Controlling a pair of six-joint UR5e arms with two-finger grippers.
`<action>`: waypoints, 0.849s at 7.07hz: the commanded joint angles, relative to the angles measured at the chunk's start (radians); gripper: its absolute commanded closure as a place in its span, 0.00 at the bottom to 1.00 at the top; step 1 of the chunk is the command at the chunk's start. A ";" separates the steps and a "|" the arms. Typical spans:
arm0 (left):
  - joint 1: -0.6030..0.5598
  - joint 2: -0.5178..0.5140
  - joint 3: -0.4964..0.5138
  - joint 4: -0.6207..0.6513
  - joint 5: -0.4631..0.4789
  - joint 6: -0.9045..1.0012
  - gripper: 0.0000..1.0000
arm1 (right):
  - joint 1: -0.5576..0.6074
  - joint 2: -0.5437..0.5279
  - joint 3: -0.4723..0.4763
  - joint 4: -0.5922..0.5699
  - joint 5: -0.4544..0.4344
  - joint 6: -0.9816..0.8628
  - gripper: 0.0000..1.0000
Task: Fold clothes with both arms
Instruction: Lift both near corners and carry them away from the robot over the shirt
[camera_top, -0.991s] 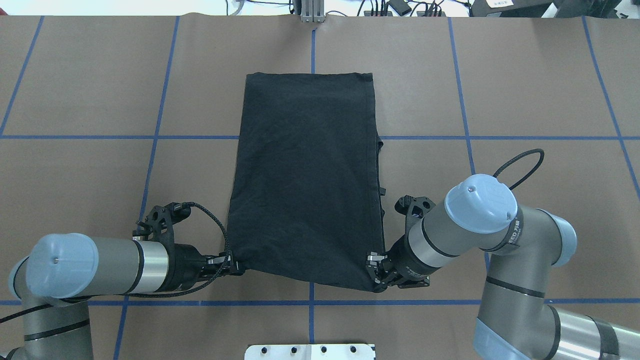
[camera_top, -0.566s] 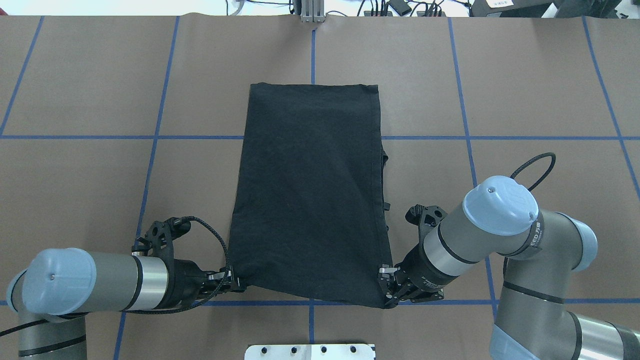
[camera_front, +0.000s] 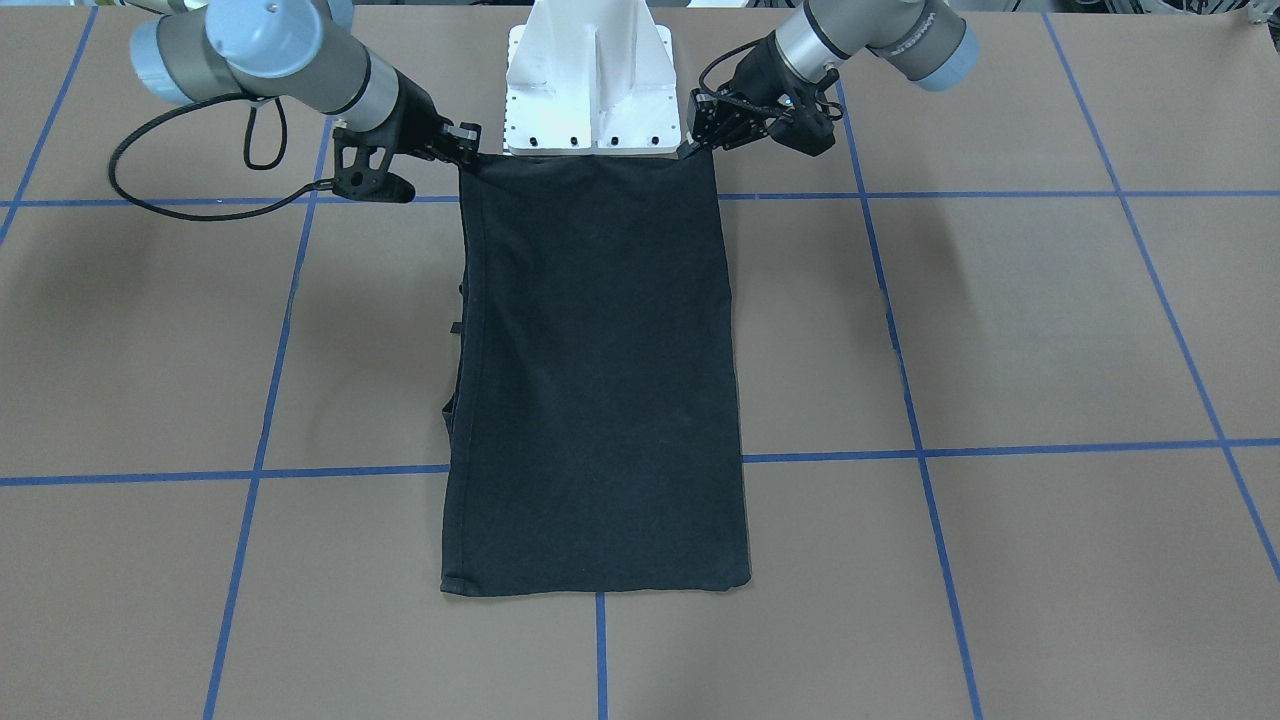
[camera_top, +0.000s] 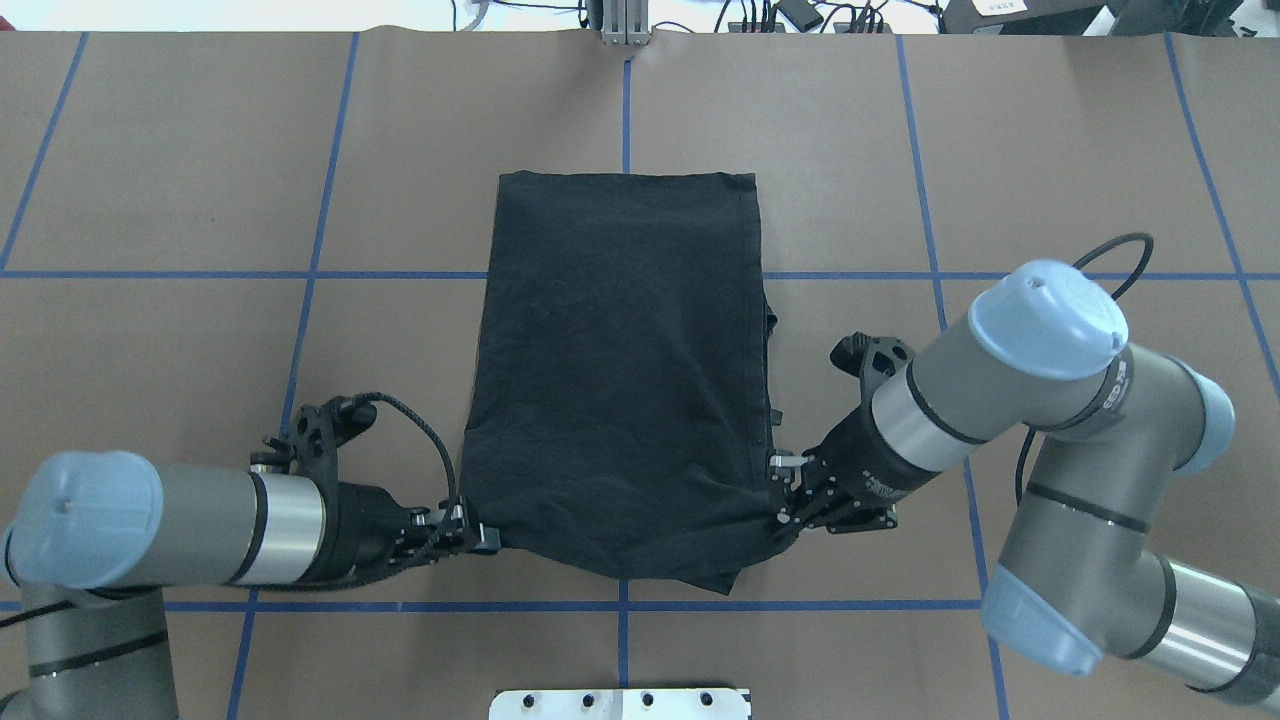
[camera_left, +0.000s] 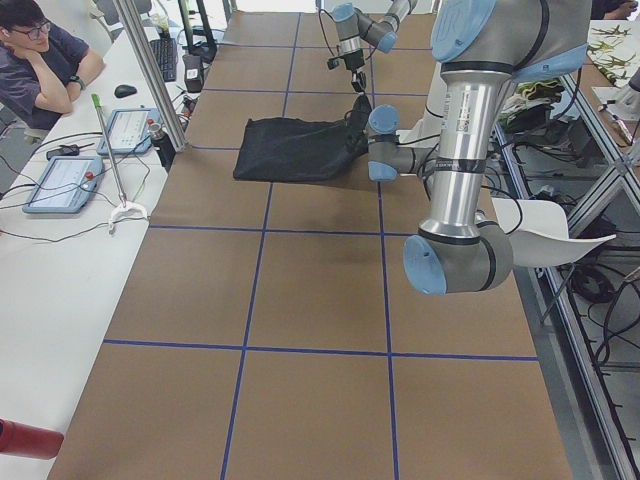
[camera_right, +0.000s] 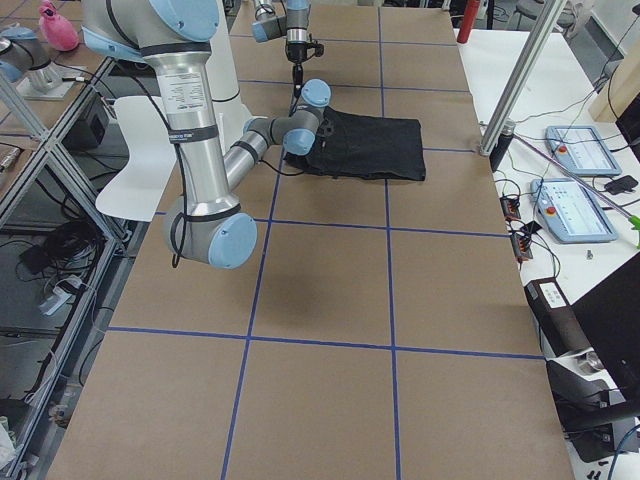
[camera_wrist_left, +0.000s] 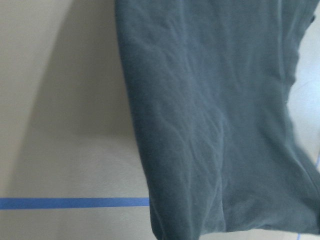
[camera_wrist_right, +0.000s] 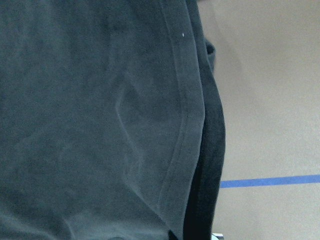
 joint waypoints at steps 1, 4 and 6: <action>-0.214 -0.068 0.012 0.003 -0.163 0.005 1.00 | 0.127 0.053 -0.023 -0.002 0.044 -0.002 1.00; -0.334 -0.317 0.332 -0.010 -0.179 0.080 1.00 | 0.243 0.188 -0.208 -0.003 0.041 -0.024 1.00; -0.388 -0.404 0.484 -0.014 -0.178 0.112 1.00 | 0.295 0.234 -0.291 -0.003 0.035 -0.042 1.00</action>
